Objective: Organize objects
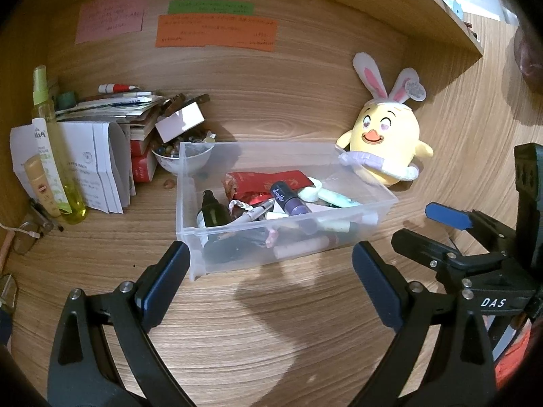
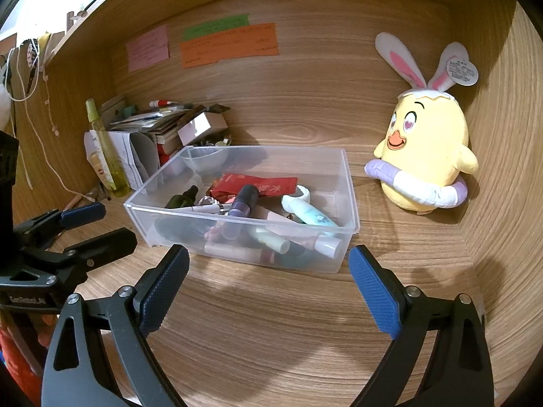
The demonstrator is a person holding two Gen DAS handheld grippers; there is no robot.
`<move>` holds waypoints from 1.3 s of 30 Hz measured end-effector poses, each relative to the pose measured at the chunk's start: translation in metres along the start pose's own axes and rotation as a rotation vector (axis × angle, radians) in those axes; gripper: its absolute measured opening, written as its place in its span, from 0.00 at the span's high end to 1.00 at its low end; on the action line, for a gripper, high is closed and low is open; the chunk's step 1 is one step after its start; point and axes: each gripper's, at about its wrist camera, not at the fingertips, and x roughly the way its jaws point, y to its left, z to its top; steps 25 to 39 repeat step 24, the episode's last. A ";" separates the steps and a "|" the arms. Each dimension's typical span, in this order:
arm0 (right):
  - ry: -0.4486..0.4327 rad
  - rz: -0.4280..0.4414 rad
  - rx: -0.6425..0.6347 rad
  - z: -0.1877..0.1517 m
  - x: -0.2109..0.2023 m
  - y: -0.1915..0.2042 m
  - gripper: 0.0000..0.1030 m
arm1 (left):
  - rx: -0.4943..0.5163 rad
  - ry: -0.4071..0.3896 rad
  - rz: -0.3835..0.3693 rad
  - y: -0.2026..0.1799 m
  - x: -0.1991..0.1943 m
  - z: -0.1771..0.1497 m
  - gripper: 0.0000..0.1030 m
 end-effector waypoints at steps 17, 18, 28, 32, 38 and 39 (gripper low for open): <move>0.001 -0.003 0.002 0.001 0.001 0.001 0.08 | 0.005 -0.033 0.035 0.004 -0.007 0.002 0.05; 0.000 -0.003 0.002 0.001 0.001 0.002 0.08 | 0.005 -0.037 0.039 0.004 -0.007 0.002 0.05; 0.000 -0.004 0.000 0.001 0.001 0.002 0.08 | -0.014 -0.032 0.037 0.009 -0.005 0.002 0.05; 0.000 -0.004 0.000 0.001 0.001 0.002 0.08 | -0.014 -0.032 0.037 0.009 -0.005 0.002 0.05; 0.000 -0.004 0.000 0.001 0.001 0.002 0.08 | -0.014 -0.032 0.037 0.009 -0.005 0.002 0.05; 0.000 -0.004 0.000 0.001 0.001 0.002 0.08 | -0.014 -0.032 0.037 0.009 -0.005 0.002 0.05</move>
